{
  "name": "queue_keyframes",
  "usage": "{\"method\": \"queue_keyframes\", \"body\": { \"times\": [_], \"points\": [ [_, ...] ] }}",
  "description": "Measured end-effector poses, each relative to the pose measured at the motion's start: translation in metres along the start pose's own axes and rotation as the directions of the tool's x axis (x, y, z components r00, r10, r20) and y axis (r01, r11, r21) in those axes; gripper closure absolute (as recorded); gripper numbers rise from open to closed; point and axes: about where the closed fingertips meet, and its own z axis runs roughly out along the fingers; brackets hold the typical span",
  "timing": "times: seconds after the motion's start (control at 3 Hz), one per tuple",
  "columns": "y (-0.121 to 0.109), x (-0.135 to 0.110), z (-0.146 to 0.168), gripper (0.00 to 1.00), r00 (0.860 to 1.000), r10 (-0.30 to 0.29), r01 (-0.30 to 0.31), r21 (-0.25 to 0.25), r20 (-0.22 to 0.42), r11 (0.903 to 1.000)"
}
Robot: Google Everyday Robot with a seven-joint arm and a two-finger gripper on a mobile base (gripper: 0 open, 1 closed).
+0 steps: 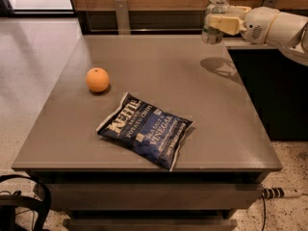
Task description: Move 7up can near blue chip bag
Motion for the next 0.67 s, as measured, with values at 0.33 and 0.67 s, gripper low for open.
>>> {"method": "queue_keyframes", "body": {
  "times": [0.33, 0.67],
  "points": [
    [0.024, -0.016, -0.041, 1.00, 1.000, 0.009, -0.009, 0.001, -0.008, 1.0000],
    [0.056, -0.022, -0.081, 1.00, 0.998, 0.035, -0.035, 0.004, -0.045, 0.9994]
  ]
}}
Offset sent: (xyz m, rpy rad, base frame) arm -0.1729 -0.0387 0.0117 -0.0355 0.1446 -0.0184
